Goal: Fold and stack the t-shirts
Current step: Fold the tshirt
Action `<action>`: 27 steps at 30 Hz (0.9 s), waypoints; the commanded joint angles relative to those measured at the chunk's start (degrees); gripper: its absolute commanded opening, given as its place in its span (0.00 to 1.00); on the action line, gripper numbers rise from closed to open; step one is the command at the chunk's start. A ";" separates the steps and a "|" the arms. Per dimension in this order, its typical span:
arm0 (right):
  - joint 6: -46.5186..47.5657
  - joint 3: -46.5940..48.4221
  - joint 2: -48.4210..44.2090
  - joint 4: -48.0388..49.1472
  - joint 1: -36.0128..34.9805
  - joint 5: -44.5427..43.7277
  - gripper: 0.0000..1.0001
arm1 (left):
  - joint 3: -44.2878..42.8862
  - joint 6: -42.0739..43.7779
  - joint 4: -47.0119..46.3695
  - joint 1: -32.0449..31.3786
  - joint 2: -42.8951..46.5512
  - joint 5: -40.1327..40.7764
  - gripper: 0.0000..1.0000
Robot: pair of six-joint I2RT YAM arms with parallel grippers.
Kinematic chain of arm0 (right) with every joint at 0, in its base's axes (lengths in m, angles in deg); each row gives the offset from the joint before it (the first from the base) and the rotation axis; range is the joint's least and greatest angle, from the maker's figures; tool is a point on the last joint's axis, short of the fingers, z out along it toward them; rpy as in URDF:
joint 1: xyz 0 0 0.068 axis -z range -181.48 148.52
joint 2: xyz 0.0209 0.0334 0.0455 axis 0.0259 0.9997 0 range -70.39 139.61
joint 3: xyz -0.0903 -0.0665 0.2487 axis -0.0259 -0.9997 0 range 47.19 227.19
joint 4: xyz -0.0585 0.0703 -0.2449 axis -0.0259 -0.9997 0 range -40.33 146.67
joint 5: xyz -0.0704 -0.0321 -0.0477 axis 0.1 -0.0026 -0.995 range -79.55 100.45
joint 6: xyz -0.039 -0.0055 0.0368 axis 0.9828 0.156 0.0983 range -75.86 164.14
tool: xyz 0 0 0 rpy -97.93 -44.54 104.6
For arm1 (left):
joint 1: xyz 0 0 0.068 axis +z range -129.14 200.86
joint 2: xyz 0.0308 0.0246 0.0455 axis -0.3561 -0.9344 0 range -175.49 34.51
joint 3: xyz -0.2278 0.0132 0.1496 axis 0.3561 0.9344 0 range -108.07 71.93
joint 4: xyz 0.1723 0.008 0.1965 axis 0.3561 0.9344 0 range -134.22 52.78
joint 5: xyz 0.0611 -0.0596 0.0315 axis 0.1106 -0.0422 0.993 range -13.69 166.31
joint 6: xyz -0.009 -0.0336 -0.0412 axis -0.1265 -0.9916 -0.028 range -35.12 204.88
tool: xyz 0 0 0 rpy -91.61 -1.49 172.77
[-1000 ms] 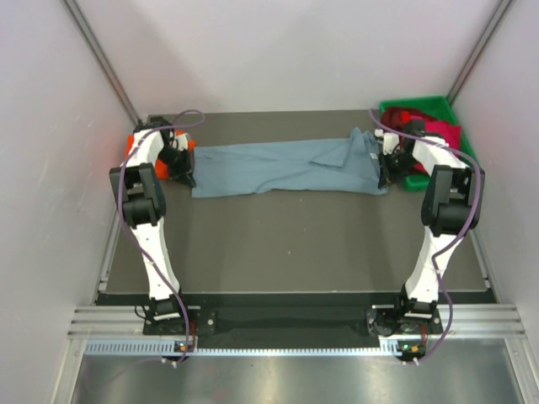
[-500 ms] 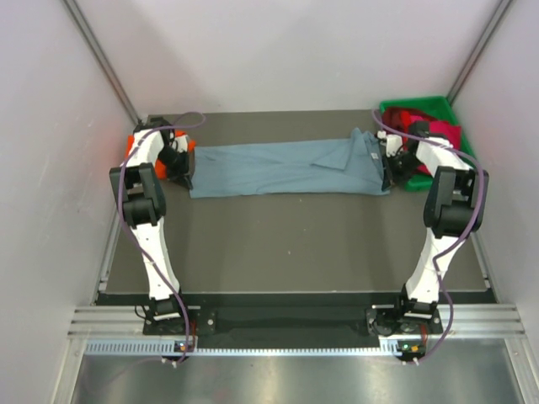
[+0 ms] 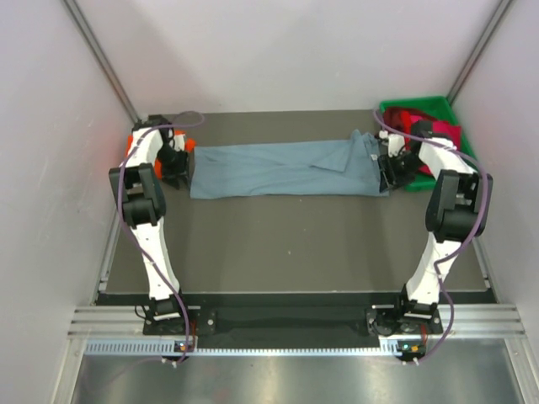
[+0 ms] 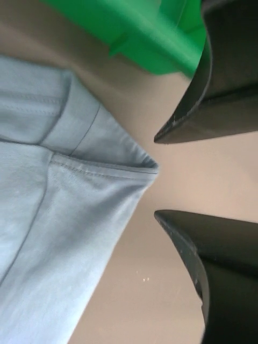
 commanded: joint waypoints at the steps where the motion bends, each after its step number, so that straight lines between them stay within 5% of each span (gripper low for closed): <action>1: -0.27 2.50 -8.54 3.34 0.16 -0.10 0.54 | -5.49 0.98 0.20 -0.34 4.82 1.70 0.49; 6: 0.00 6.18 -10.48 7.74 -3.43 0.85 0.53 | -10.58 0.11 -1.38 -2.44 6.14 -6.88 0.46; 10: -3.51 13.38 -3.48 5.20 -5.98 4.90 0.50 | -12.44 -0.60 -1.91 -5.69 4.22 -13.94 0.40; 17: -7.39 20.86 5.59 6.69 -11.61 6.57 0.45 | -11.12 -0.86 -1.73 -10.97 -1.41 -15.44 0.24; 21: -7.48 22.36 9.20 8.00 -13.20 6.05 0.45 | -11.73 -0.95 -2.44 -11.24 -4.22 -13.87 0.40; 27: -7.39 25.26 12.28 8.71 -14.25 4.21 0.45 | -12.62 -0.51 -2.44 -11.94 -7.13 -12.90 0.43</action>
